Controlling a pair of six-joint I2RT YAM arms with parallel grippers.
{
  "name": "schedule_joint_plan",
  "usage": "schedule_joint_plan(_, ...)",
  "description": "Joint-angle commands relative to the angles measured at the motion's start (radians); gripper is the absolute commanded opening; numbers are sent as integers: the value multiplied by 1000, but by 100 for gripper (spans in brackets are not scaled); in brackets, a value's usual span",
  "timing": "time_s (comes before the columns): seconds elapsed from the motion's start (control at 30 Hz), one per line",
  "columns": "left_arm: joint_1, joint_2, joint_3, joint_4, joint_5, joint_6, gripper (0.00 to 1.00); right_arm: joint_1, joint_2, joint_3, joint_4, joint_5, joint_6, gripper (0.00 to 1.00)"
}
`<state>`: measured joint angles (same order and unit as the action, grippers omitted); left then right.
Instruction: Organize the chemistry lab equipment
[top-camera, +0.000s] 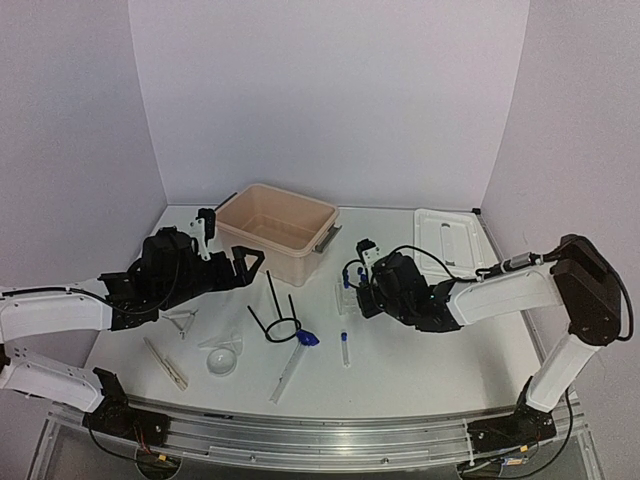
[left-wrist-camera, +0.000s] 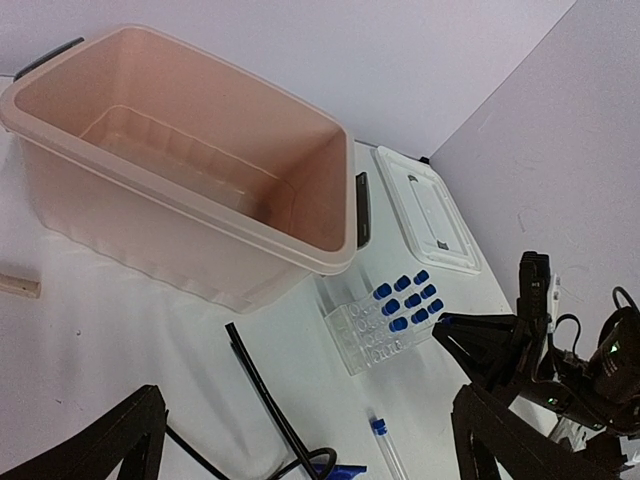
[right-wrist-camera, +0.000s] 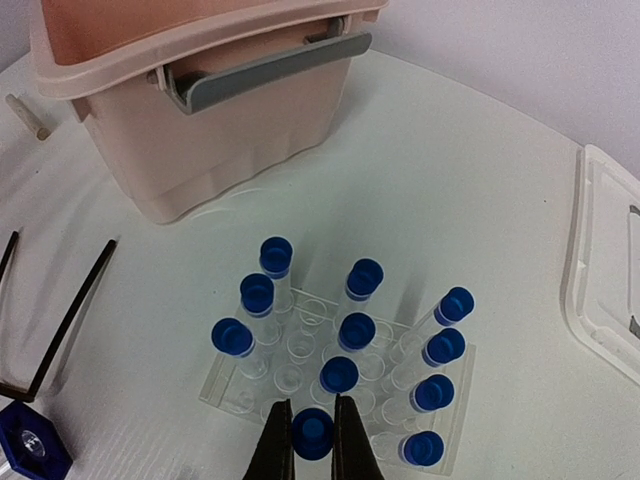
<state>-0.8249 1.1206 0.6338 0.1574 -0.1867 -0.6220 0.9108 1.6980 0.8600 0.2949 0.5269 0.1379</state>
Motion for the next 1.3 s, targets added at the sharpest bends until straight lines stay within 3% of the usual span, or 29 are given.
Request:
schedule_joint_plan(0.0, 0, 10, 41, 24, -5, 4, 100, 5, 16, 24, 40, 22, -6, 0)
schedule_joint_plan(1.27, 0, 9, 33, 39, 3, -1, 100, 5, 13, -19, 47, -2, 36, 0)
